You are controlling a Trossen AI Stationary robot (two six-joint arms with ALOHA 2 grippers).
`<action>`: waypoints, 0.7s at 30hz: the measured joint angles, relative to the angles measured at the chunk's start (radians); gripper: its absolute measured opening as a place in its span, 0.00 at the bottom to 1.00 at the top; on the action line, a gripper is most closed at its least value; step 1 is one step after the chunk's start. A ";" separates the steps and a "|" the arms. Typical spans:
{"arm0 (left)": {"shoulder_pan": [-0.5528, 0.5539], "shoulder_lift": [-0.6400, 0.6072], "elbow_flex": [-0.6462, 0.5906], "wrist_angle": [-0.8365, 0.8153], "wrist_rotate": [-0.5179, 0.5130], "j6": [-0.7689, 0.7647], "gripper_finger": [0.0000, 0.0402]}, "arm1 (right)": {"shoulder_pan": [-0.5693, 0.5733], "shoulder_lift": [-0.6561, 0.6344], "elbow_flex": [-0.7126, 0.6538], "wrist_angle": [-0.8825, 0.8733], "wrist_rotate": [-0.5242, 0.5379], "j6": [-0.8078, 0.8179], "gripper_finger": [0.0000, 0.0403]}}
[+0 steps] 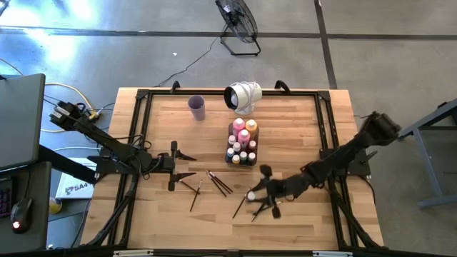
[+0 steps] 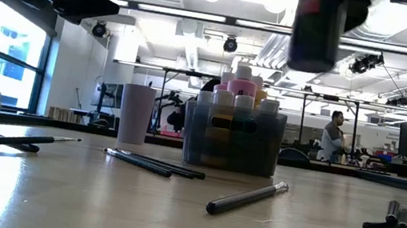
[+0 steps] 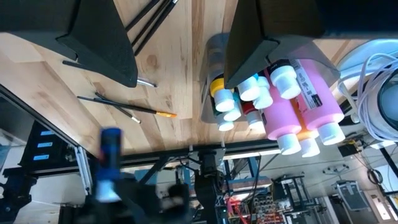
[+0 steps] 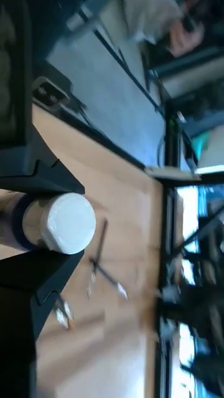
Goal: Pick & Place Paint Supplies
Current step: Put the dark blue paint bottle into the black bin
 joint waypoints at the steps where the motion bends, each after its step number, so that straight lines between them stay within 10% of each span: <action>1: 0.000 0.000 0.000 0.000 0.000 0.000 0.58 | -0.012 -0.029 0.000 -0.021 0.010 -0.009 0.29; 21: 0.000 0.000 0.000 -0.010 -0.001 0.000 0.58 | -0.390 -0.197 -0.011 -0.097 0.005 -0.136 0.28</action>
